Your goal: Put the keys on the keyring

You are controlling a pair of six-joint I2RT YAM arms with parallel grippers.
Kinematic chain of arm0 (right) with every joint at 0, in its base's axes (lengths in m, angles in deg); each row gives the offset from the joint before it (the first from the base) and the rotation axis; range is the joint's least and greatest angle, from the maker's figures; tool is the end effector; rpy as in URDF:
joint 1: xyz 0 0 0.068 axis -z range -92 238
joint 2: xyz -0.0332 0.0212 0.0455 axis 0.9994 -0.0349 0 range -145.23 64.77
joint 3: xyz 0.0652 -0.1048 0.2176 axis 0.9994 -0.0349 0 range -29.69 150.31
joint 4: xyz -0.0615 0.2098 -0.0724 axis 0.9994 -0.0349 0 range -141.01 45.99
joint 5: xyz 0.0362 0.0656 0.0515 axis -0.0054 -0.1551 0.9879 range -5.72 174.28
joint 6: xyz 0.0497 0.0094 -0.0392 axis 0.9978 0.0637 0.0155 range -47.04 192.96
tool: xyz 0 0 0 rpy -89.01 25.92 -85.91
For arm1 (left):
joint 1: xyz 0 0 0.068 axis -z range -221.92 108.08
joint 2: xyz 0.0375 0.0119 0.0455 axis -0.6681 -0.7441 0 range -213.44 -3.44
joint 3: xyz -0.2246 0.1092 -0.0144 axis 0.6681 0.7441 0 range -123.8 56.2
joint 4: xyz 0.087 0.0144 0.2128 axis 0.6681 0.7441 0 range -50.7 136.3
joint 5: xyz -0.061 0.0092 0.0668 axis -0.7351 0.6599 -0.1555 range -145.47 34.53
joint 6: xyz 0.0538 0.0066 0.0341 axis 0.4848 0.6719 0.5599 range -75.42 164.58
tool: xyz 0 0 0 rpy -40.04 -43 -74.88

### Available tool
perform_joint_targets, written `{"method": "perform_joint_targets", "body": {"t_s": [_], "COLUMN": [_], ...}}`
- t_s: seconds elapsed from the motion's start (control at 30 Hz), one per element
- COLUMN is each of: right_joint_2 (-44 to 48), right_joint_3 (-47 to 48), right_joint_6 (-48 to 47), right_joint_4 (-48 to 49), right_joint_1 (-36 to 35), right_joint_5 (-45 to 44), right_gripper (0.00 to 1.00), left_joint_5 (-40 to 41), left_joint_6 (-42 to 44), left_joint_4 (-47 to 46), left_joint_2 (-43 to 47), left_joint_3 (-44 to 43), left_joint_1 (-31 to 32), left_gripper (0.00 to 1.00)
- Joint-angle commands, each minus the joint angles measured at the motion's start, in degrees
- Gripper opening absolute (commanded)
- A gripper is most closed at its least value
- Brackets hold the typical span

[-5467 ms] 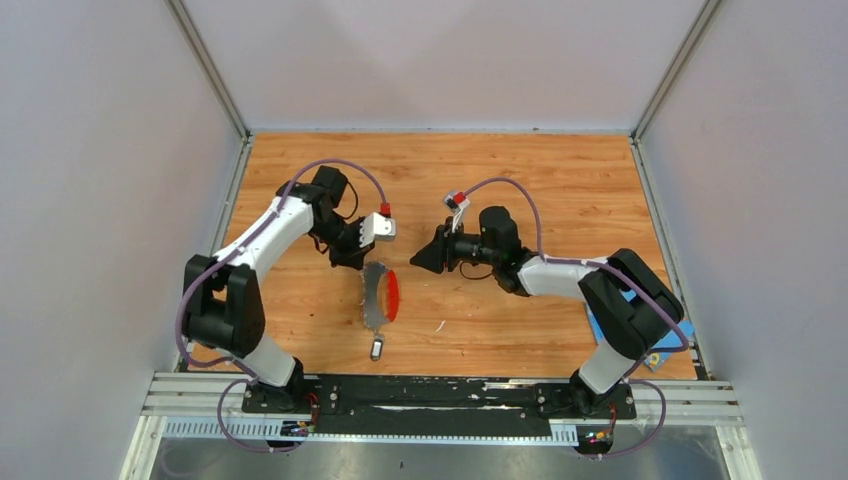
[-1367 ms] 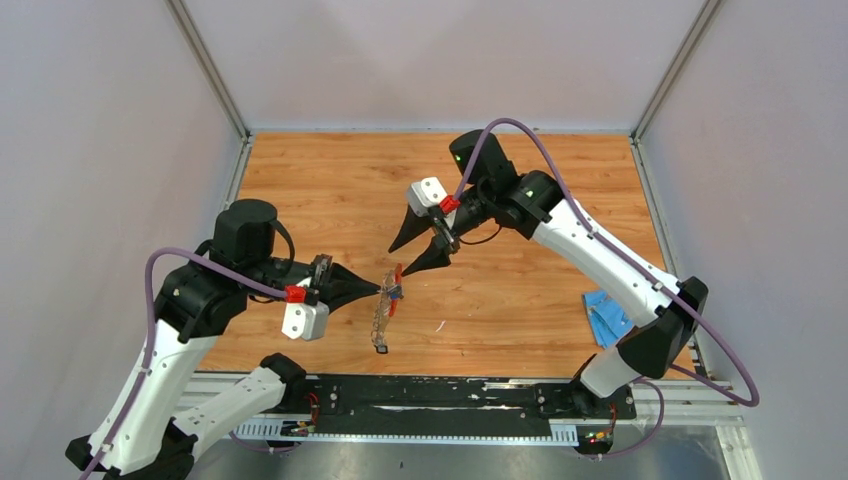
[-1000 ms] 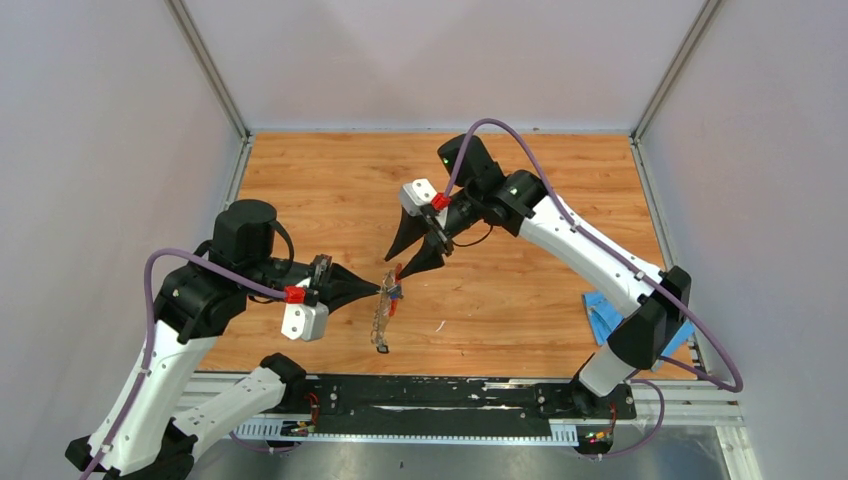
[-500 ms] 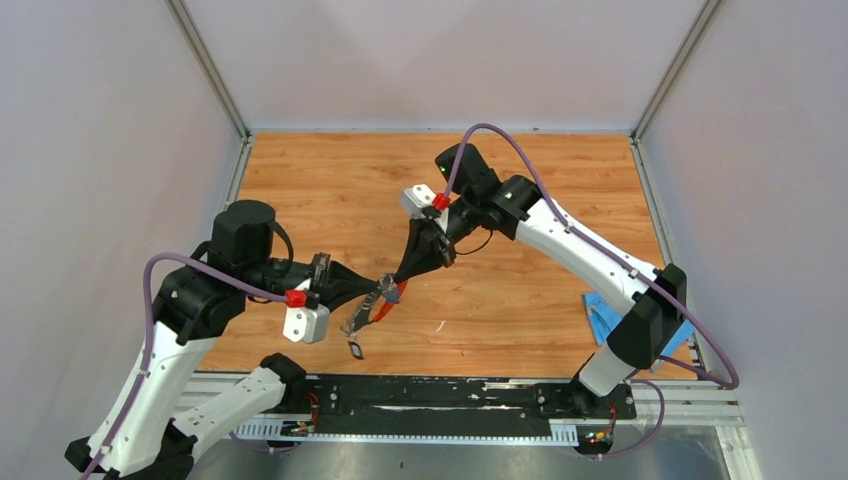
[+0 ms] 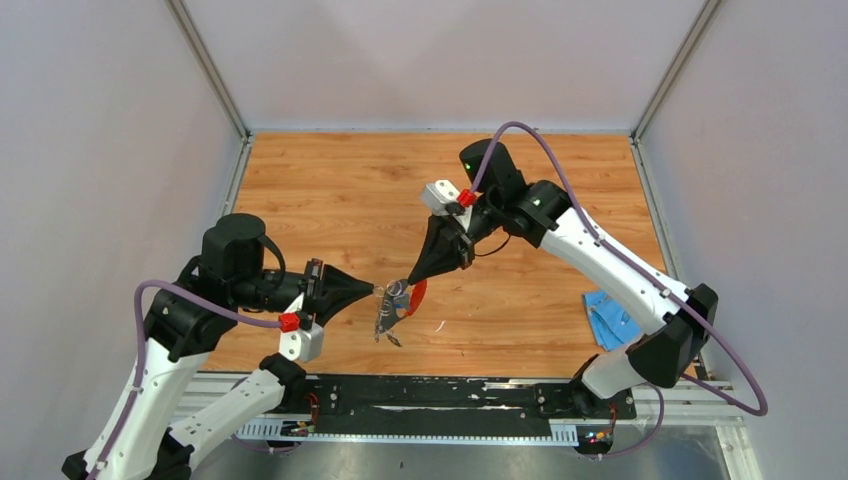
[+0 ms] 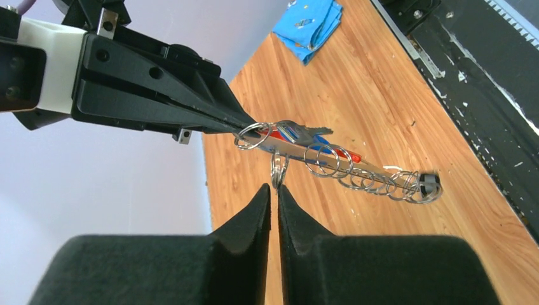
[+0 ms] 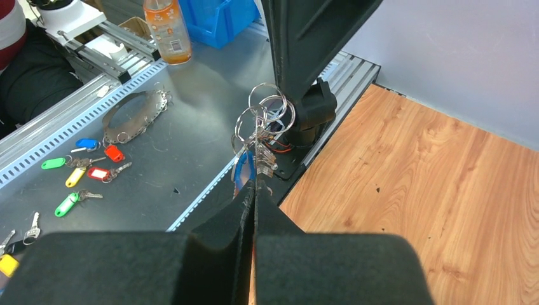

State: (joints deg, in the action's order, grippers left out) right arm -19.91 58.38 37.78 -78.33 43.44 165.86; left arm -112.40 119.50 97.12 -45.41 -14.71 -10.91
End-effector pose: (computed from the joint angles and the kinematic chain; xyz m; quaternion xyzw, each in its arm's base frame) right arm 0.1616 0.2280 0.3837 -0.6694 0.2991 0.5971 0.3255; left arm 0.0520 -0.0798 0.3804 0.7503 0.2625 -0.2135 0.5680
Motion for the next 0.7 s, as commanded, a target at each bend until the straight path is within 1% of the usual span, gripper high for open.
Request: {"method": "perform_joint_targets", "body": {"t_s": [0.0,0.1,0.23,0.37,0.47,0.53,0.67], "right_joint_2": [2.5,3.1,4.1,4.8,5.1,5.1,5.3], "right_joint_3": [-1.4,-2.6,-4.3,-5.9,-6.2,-6.2,-5.8], "right_joint_6": [4.8,7.3,10.1,12.9,14.5,15.5,17.4], "right_joint_4": [3.6,5.2,8.3,11.6,13.1,13.7,14.2], "right_joint_1": [0.7,0.6,0.6,0.3,0.2,0.1,0.0], "right_joint_5": [0.4,-0.3,-1.2,-2.7,-4.0,-5.0,-8.2], "right_gripper": [0.0,0.0,0.0,0.0,0.0,0.0,0.0], "left_joint_5": [0.4,0.3,0.0,0.2,-0.4,-0.5,2.5], "left_joint_6": [0.6,-0.4,-2.1,-2.1,-1.7,0.3,11.2], "left_joint_4": [-0.8,-0.8,-0.8,-0.8,-0.8,-0.8,-0.8], "left_joint_2": [0.4,0.5,0.0,-1.1,-2.0,-2.2,-2.2], "left_joint_3": [0.0,-0.8,-2.6,-4.8,-5.3,-4.5,-1.8], "left_joint_1": [0.4,0.4,0.4,0.4,0.4,0.4,0.4], "left_gripper": [0.14,0.21,0.36,0.45,0.47,0.46,0.41]}}
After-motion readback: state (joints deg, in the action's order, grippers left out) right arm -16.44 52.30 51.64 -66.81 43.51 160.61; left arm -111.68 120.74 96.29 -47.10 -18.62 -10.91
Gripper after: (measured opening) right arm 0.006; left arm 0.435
